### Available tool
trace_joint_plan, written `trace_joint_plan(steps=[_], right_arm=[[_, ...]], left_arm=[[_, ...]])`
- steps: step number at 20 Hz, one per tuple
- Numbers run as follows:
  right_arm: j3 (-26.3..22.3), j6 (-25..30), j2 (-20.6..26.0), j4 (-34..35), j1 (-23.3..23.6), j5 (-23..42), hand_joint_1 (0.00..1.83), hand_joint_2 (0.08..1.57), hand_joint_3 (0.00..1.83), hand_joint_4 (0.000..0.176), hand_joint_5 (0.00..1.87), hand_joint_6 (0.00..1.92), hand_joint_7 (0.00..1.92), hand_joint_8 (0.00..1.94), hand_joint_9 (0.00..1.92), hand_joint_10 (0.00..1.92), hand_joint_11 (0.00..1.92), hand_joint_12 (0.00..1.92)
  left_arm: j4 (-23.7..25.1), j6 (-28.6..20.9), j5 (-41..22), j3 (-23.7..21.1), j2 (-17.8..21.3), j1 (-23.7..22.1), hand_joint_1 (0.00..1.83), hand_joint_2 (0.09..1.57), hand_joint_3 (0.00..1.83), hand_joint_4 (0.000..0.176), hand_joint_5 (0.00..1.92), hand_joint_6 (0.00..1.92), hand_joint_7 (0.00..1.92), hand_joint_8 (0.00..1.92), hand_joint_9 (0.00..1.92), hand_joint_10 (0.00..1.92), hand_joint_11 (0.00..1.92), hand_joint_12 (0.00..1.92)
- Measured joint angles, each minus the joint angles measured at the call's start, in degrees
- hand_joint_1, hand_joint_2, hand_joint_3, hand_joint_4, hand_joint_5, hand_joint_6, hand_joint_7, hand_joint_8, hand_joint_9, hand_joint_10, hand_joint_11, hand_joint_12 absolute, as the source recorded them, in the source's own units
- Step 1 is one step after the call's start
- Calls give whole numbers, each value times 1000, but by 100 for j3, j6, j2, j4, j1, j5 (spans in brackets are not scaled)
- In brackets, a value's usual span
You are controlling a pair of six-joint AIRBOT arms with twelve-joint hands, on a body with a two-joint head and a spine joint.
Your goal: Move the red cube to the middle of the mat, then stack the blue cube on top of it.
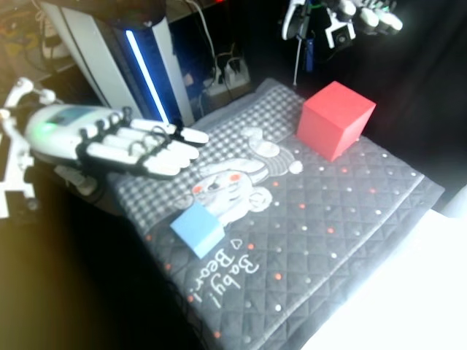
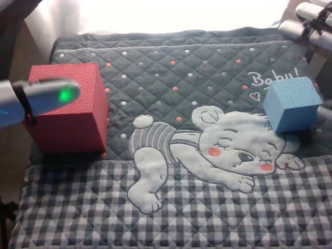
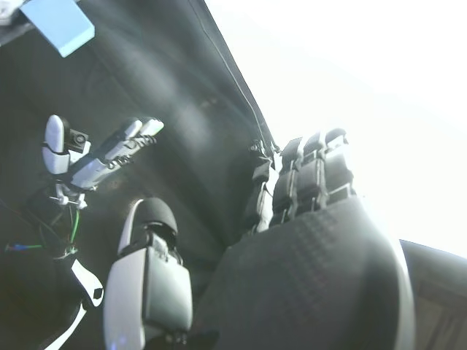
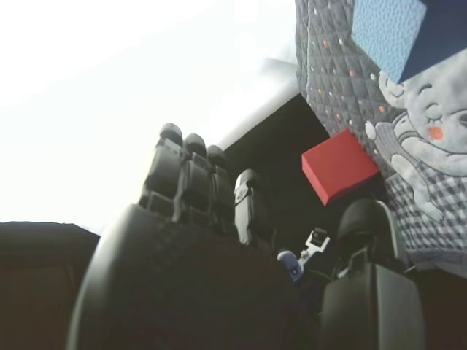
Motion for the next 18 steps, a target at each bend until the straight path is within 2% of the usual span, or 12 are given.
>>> trace_joint_plan(steps=[1, 3, 5, 7, 8, 9, 10, 11, 13, 15, 16, 18], right_arm=[[0, 0, 0, 35, -11, 0, 570, 1268, 10, 0, 0, 0, 0, 0, 0, 0, 0, 168], [0, 0, 0, 120, -17, 0, 613, 1251, 0, 0, 0, 0, 0, 0, 0, 0, 0, 196], [0, 0, 0, 125, -22, 2, 618, 1243, 0, 0, 0, 0, 0, 0, 0, 0, 0, 146], [0, 0, 0, 168, -24, 0, 554, 1255, 5, 0, 0, 0, 0, 0, 0, 0, 0, 128], [0, 0, -2, 203, -79, 37, 535, 1253, 3, 0, 0, 0, 0, 0, 0, 0, 0, 126], [0, 0, -2, 214, -90, 24, 533, 1256, 5, 0, 0, 0, 0, 0, 0, 0, 0, 126], [0, 0, -11, 256, -125, -4, 549, 1250, 1, 0, 0, 0, 0, 0, 0, 0, 0, 184], [0, 0, -13, 278, -133, -13, 547, 1249, 0, 0, 0, 0, 0, 0, 0, 0, 0, 198], [0, 0, -13, 278, -162, -4, 516, 1255, 3, 0, 0, 0, 0, 0, 0, 0, 0, 192], [0, 0, -22, 269, -162, -4, 488, 1261, 2, 0, 0, 0, 0, 0, 0, 0, 0, 130], [0, 0, -26, 282, -164, 0, 484, 1270, 0, 0, 0, 0, 0, 0, 0, 0, 0, 16], [2, -2, -39, 286, -168, -2, 489, 1272, 1, 0, 0, 0, 0, 0, 0, 0, 7, 7]], left_arm=[[-9, 2, 11, 0, 0, 4, 439, 1127, 8, 92, 0, 0, 0, 0, 0, 0, 0, 186], [-81, 0, 42, 0, 0, 2, 468, 1125, 4, 86, 0, 0, 0, 0, 0, 0, 0, 187], [-116, -2, 48, 2, -22, 2, 495, 1093, 0, 101, 0, 0, 0, 0, 0, 0, 0, 22], [-201, -2, 192, 118, -140, -59, 578, 1062, 0, 89, 0, 0, 0, 0, 0, 0, 0, 0], [-306, -2, 363, 199, -232, -140, 685, 1030, 0, 59, 0, 0, 0, 0, 0, 0, 0, 0], [-367, -2, 546, 238, -275, -212, 715, 1021, 0, 55, 0, 0, 0, 0, 0, 0, 0, 0], [-385, 0, 756, 278, -319, -273, 730, 999, 0, 85, 0, 0, 0, 0, 0, 0, 0, 0], [-389, 31, 986, 306, -369, -365, 795, 959, 0, 129, 0, 0, 0, 0, 0, 0, 0, 0], [-365, 129, 1379, 398, -509, -516, 840, 934, 0, 119, 0, 0, 0, 0, 0, 0, 0, 0], [-343, 129, 1731, 466, -625, -568, 859, 935, 0, 126, 0, 0, 0, 0, 0, 0, 0, 0], [-323, 131, 2020, 501, -688, -595, 797, 904, 0, 169, 0, 0, 0, 0, 0, 0, 0, 0], [-297, 166, 2264, 501, -702, -595, 875, 899, 0, 176, 0, 0, 0, 0, 0, 0, 0, 0]])
